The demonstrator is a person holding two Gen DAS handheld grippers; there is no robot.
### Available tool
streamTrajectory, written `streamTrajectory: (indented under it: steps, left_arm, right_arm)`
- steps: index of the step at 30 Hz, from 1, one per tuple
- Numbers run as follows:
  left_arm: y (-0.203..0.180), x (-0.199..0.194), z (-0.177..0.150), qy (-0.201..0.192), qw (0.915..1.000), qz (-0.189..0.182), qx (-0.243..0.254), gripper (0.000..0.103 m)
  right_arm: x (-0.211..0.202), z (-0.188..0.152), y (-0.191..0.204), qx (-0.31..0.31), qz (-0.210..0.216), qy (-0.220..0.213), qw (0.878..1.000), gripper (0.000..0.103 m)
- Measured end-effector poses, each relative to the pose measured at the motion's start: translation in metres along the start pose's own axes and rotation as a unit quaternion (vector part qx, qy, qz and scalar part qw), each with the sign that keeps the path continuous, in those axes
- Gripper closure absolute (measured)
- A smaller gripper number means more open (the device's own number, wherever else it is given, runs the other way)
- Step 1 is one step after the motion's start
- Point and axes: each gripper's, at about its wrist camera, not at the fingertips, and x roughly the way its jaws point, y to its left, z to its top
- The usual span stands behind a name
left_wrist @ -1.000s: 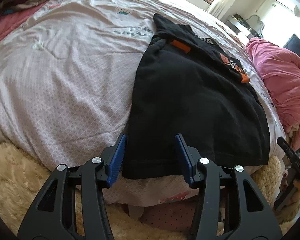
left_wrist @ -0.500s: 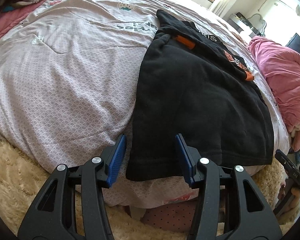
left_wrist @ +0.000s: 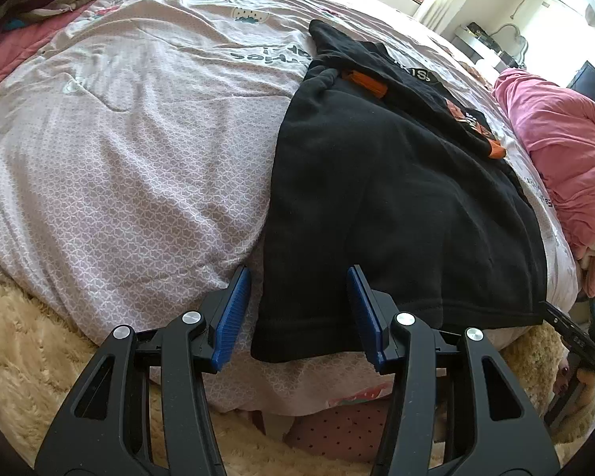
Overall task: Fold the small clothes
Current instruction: 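Close both grippers on the hem edge, then lift the hem with both grippers and fold it toward the collar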
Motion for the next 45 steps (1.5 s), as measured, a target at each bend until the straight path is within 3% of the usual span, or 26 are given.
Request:
streamTrajectory:
  steps: [2, 7, 13, 15, 16, 29, 32, 34, 36, 45]
  left_arm:
    - [0.0, 0.0, 0.0, 0.0, 1.0, 0.0, -0.001, 0.061]
    - [0.0, 0.002, 0.002, 0.002, 1.0, 0.002, 0.0, 0.061]
    - [0.003, 0.006, 0.004, 0.0, 1.0, -0.001, -0.004, 0.061]
    - [0.003, 0.006, 0.004, 0.0, 1.0, -0.001, -0.004, 0.061]
    - [0.002, 0.006, 0.004, 0.0, 1.0, 0.0, -0.004, 0.061]
    - [-0.002, 0.003, 0.003, 0.009, 1.0, 0.002, -0.002, 0.063]
    - [-0.001, 0.002, 0.004, 0.012, 0.9997, -0.014, -0.014, 0.077]
    - [-0.002, -0.002, 0.006, 0.007, 0.9998, -0.015, -0.013, 0.093]
    - [-0.002, -0.009, 0.007, -0.003, 0.9995, -0.025, -0.017, 0.099]
    - [0.006, -0.05, 0.02, -0.067, 0.9936, -0.08, -0.044, 0.1]
  right_arm:
    - [0.003, 0.0, -0.004, 0.002, 0.005, 0.001, 1.0, 0.043]
    - [0.004, 0.0, -0.008, -0.016, -0.002, 0.002, 1.0, 0.066]
    - [0.003, -0.009, -0.006, -0.053, -0.002, -0.011, 0.999, 0.072]
    - [0.002, -0.01, -0.006, -0.057, -0.003, -0.014, 0.998, 0.082]
    - [0.0, -0.01, -0.006, -0.057, 0.003, -0.014, 0.998, 0.093]
    - [-0.054, 0.003, -0.002, -0.05, 0.037, -0.091, 0.994, 0.095]
    - [-0.061, 0.008, -0.003, -0.051, 0.036, -0.103, 0.993, 0.095]
    - [-0.062, 0.011, -0.003, -0.049, 0.036, -0.106, 0.992, 0.095]
    - [-0.064, 0.013, -0.005, -0.04, 0.044, -0.108, 0.992, 0.095]
    - [-0.078, 0.027, -0.011, -0.019, 0.061, -0.131, 0.989, 0.095]
